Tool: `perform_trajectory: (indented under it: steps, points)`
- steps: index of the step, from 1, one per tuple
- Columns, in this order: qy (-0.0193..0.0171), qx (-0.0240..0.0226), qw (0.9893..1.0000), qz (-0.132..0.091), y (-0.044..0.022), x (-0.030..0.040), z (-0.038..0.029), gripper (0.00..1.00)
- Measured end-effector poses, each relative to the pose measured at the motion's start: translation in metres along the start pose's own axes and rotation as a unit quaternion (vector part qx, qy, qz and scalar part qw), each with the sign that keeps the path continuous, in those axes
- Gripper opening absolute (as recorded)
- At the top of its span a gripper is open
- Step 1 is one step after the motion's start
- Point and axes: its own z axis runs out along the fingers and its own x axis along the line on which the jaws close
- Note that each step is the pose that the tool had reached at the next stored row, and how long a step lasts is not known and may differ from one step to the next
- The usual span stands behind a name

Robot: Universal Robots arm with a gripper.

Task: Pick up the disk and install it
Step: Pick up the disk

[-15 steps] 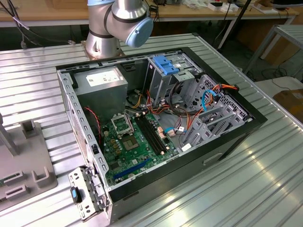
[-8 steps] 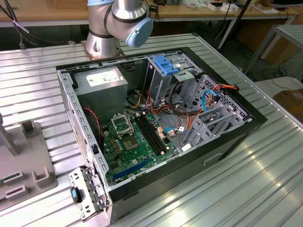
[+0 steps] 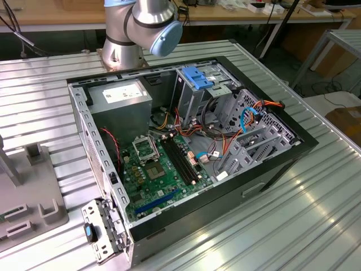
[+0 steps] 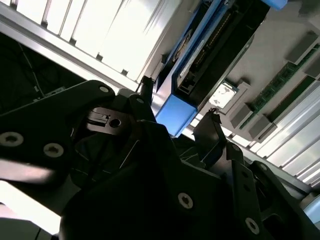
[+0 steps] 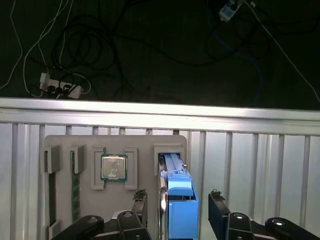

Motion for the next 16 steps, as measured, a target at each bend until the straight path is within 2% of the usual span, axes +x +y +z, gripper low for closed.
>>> perform_trajectory:
  steps: [4, 7, 15, 16]
  points:
    - [-0.0001, 0.0, 1.0, -0.003, -0.0037, 0.0002, 0.0004, 0.6]
    - [-0.0001, 0.0001, 1.0, -0.003, -0.0037, 0.0002, 0.0034, 0.6]
    - [-0.0001, 0.0, 1.0, -0.003, -0.0037, 0.0003, 0.0034, 0.58]
    - [-0.0001, 0.0001, 1.0, -0.003, -0.0037, 0.0002, 0.0035, 0.51]
